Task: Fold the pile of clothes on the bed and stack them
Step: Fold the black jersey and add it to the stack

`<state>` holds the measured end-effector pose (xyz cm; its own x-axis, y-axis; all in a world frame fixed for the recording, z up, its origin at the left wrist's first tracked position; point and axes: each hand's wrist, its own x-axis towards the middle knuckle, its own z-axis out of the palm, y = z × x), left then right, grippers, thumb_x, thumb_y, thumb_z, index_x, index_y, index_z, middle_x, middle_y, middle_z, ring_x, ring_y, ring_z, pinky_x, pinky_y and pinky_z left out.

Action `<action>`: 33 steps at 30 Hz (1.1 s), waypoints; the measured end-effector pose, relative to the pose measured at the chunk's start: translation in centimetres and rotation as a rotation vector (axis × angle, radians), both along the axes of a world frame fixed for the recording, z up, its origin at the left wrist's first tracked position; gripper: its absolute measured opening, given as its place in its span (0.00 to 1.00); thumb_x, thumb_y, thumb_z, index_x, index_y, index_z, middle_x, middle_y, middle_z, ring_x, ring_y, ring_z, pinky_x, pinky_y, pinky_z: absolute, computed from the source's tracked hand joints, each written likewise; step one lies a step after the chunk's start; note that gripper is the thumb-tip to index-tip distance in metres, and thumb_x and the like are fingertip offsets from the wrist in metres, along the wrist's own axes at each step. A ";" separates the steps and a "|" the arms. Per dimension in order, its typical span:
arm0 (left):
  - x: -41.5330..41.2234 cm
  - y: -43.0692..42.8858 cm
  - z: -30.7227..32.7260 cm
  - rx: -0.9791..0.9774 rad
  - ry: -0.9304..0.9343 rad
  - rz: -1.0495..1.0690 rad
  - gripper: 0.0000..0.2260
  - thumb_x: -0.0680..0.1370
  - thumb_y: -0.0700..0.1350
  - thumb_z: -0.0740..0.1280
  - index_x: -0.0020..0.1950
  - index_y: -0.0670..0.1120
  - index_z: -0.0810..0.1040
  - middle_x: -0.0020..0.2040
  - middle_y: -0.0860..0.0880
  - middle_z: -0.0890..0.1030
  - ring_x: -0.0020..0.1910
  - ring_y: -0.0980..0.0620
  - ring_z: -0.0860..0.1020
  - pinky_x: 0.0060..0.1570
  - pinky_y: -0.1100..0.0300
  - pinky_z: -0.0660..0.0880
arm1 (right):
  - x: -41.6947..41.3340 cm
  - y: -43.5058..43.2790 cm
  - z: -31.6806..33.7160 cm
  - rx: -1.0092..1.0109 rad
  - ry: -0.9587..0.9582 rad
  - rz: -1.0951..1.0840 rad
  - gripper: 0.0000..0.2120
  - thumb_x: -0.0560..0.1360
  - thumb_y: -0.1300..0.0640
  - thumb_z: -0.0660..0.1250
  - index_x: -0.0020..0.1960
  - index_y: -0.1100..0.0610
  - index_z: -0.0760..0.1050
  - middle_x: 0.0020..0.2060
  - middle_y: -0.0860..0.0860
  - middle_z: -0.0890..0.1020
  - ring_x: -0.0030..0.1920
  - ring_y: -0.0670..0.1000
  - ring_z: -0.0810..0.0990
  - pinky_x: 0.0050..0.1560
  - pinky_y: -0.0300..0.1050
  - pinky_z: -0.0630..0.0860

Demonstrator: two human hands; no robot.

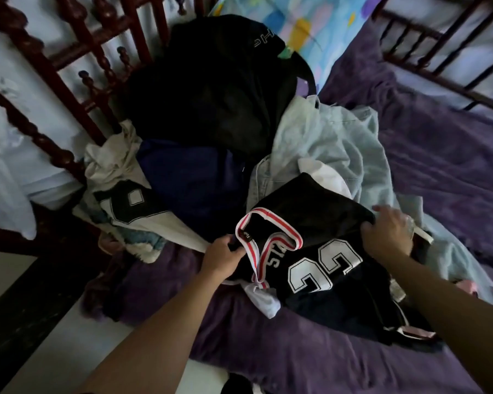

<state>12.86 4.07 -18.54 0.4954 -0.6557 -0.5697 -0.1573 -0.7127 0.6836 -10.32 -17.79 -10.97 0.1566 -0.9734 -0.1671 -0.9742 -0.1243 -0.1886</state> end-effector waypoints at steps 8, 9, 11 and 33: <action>-5.8 0.5 -1.1 -0.116 0.196 0.162 0.23 0.66 0.53 0.68 0.60 0.49 0.75 0.54 0.51 0.80 0.53 0.55 0.78 0.57 0.54 0.75 | 11.2 4.5 -4.5 0.102 0.198 0.782 0.38 0.70 0.43 0.70 0.74 0.46 0.58 0.71 0.52 0.66 0.71 0.55 0.62 0.64 0.55 0.65; -6.5 0.6 -1.4 -0.094 0.124 0.112 0.22 0.67 0.53 0.70 0.60 0.49 0.75 0.54 0.50 0.79 0.53 0.54 0.77 0.57 0.53 0.75 | 11.1 4.3 -4.8 0.085 0.262 0.763 0.32 0.71 0.44 0.69 0.71 0.47 0.63 0.66 0.53 0.71 0.67 0.56 0.67 0.61 0.54 0.66; -7.3 0.3 -1.9 -0.011 -0.098 0.033 0.16 0.75 0.51 0.67 0.59 0.44 0.77 0.54 0.44 0.77 0.55 0.46 0.77 0.56 0.52 0.73 | 9.9 3.7 -4.5 0.050 0.211 0.656 0.17 0.72 0.49 0.66 0.61 0.49 0.74 0.55 0.53 0.79 0.58 0.58 0.75 0.54 0.51 0.69; -0.8 -8.0 33.5 -0.688 -0.937 -0.304 0.08 0.80 0.53 0.60 0.49 0.49 0.72 0.28 0.55 0.70 0.27 0.57 0.71 0.27 0.59 0.64 | -1.7 -5.5 25.8 0.169 -0.765 0.471 0.04 0.70 0.68 0.68 0.39 0.69 0.75 0.32 0.55 0.72 0.35 0.51 0.69 0.37 0.46 0.66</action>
